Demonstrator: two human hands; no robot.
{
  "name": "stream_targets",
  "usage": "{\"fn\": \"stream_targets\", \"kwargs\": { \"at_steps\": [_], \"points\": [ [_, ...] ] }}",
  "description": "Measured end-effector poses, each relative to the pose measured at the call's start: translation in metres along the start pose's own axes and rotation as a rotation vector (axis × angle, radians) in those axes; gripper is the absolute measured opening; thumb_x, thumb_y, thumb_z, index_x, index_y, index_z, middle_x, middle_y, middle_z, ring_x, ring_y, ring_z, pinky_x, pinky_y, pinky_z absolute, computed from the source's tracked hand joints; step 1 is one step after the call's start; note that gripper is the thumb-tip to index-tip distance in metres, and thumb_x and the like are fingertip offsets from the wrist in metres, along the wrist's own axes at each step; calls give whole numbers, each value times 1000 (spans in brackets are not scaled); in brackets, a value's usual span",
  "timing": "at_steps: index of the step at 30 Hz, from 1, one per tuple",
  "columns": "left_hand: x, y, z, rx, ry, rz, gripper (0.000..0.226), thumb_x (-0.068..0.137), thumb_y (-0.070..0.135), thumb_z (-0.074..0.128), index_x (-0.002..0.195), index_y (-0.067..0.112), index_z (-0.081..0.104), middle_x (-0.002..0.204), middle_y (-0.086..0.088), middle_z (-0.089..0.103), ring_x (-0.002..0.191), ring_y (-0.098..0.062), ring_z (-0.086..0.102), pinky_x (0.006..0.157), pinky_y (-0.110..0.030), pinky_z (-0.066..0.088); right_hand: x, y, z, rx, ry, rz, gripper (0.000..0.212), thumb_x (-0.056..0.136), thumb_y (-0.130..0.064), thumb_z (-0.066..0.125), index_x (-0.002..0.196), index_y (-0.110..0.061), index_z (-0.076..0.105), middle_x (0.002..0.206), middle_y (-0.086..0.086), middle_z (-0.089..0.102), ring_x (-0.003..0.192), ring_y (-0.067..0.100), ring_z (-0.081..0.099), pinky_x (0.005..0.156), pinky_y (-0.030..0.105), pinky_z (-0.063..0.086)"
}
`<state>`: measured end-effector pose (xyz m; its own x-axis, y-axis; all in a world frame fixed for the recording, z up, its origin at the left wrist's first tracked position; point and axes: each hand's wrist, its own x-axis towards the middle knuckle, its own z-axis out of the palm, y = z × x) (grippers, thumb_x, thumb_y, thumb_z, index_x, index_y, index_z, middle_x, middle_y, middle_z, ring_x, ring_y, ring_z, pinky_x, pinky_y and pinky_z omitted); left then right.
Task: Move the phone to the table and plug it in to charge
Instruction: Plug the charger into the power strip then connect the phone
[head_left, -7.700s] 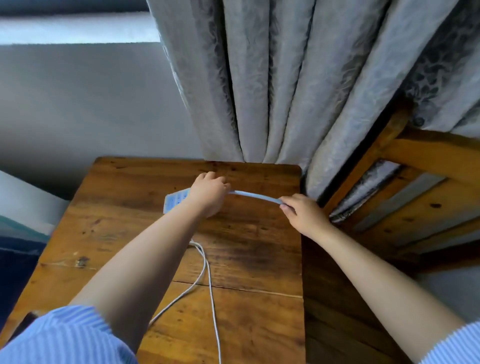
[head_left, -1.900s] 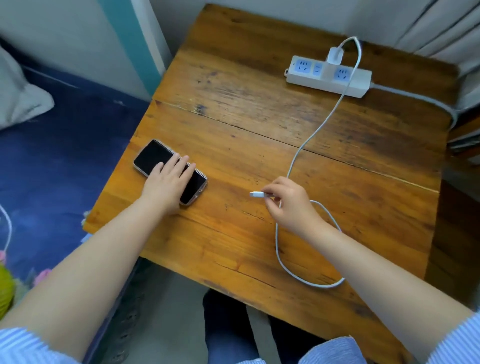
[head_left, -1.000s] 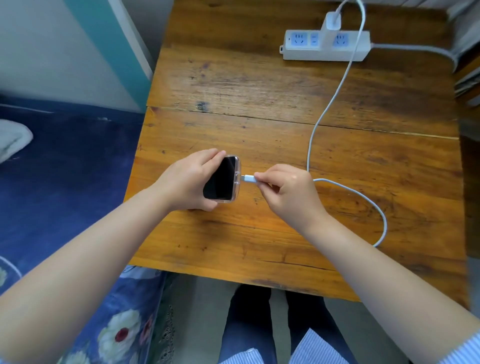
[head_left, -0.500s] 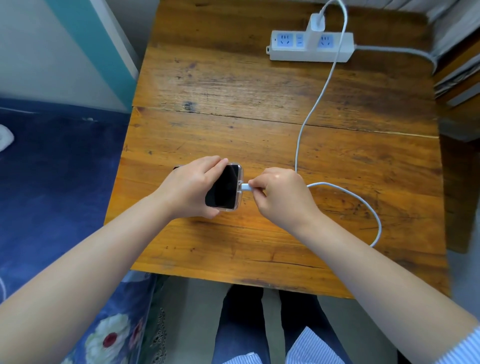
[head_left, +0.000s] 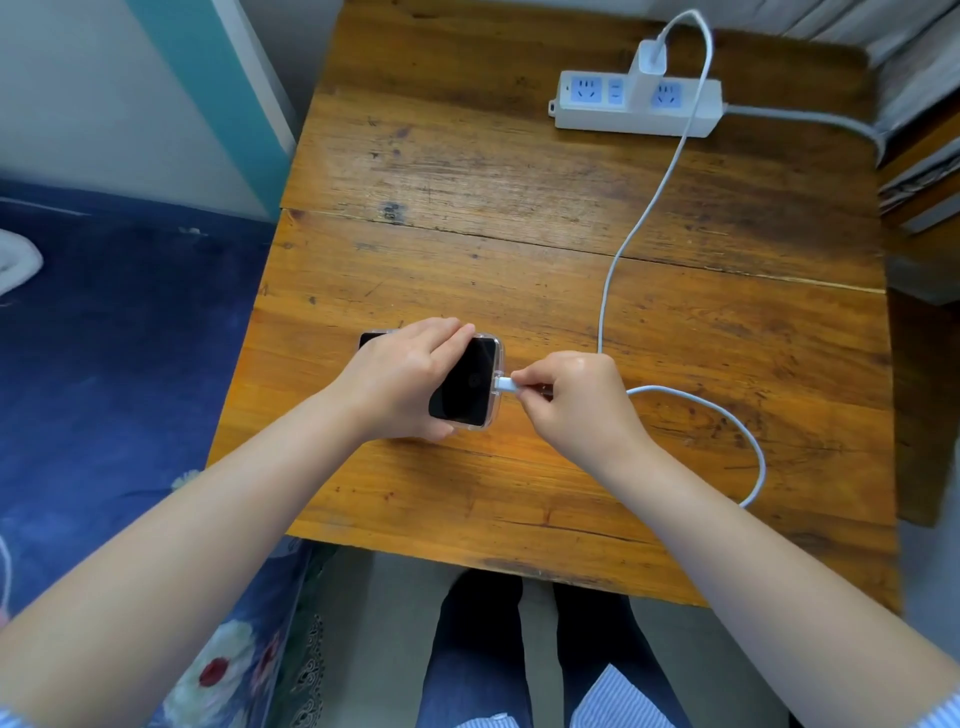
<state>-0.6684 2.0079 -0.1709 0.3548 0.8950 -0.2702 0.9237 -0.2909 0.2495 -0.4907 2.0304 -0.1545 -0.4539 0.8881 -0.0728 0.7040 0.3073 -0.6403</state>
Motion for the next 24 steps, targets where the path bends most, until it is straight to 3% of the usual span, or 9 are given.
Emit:
{"fn": "stream_targets", "kwargs": {
  "at_steps": [6, 13, 18, 24],
  "points": [
    [1, 4, 6, 38, -18, -6, 94, 67, 35, 75, 140, 0, 26, 145, -14, 39, 133, -24, 37, 102, -35, 42, -3, 8, 1, 23, -17, -13, 12, 78, 3, 65, 89, 4, 70, 88, 23, 73, 84, 34, 67, 78, 38, 52],
    [7, 2, 10, 139, -63, 32, 91, 75, 40, 66, 143, 3, 17, 149, -9, 31, 137, -20, 28, 106, -31, 36, -13, 14, 17, 51, 54, -44, 9, 69, 12, 69, 77, 10, 69, 70, 28, 71, 66, 39, 67, 63, 45, 56],
    [7, 4, 15, 249, -155, 73, 92, 79, 46, 59, 144, 5, 9, 153, -9, 22, 141, -21, 20, 113, -30, 26, -20, 21, 27, 96, 19, -24, 9, 70, 13, 68, 78, 10, 69, 72, 28, 72, 68, 37, 67, 65, 43, 56],
    [11, 2, 23, 249, -166, 60, 92, 77, 42, 63, 144, 4, 12, 152, -11, 26, 140, -23, 24, 113, -32, 27, -17, 31, 35, 104, -25, 16, 10, 74, 9, 66, 84, 8, 69, 80, 26, 73, 76, 36, 67, 72, 43, 56]
  ]
}}
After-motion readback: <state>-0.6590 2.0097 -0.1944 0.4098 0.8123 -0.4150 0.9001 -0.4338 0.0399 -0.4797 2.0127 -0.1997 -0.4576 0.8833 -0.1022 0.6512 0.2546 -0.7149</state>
